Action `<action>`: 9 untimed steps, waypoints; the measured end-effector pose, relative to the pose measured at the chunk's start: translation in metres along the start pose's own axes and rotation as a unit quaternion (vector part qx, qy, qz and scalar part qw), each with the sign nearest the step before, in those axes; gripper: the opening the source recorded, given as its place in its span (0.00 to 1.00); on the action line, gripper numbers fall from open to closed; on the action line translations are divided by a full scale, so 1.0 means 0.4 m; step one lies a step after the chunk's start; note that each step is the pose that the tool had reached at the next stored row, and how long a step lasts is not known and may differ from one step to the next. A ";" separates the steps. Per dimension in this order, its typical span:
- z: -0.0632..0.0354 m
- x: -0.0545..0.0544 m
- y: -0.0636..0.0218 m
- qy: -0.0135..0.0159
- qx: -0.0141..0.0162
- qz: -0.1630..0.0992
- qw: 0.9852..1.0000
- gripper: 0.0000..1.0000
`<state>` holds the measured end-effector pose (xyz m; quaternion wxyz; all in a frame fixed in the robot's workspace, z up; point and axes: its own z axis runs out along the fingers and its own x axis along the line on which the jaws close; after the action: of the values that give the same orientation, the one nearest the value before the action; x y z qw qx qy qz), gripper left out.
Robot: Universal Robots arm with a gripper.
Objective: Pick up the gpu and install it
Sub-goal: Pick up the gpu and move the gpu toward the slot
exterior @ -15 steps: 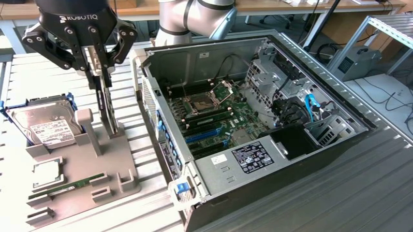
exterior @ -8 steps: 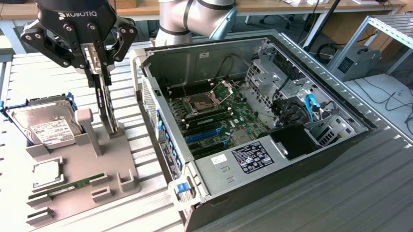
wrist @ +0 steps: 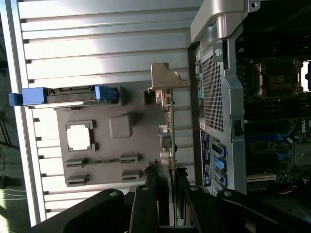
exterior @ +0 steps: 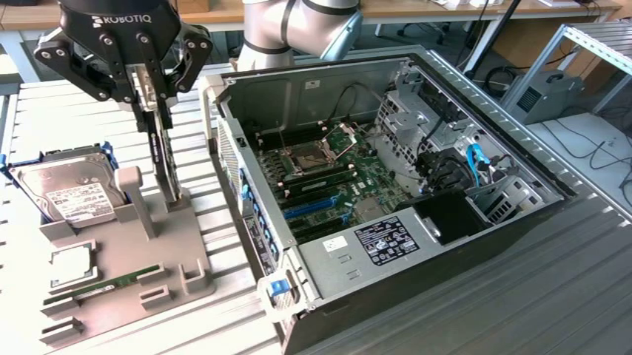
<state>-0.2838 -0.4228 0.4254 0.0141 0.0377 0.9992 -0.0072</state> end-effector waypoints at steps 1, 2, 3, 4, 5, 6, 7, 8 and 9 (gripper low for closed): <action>0.000 -0.004 0.000 0.000 0.000 0.000 1.000 0.27; 0.000 -0.007 0.001 0.000 0.000 0.000 1.000 0.27; 0.000 -0.011 0.001 0.000 0.000 0.000 1.000 0.27; 0.000 -0.014 0.001 0.000 0.000 0.000 1.000 0.27; 0.001 -0.018 0.001 0.000 0.000 0.000 1.000 0.27; 0.001 -0.020 0.002 0.000 0.000 0.000 1.000 0.27; 0.001 -0.023 0.002 0.000 0.000 0.000 1.000 0.27; 0.001 -0.026 0.002 0.000 0.000 0.000 1.000 0.27; 0.001 -0.030 0.002 0.000 0.000 0.000 1.000 0.27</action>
<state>-0.2720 -0.4228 0.4254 0.0140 0.0377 0.9992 -0.0071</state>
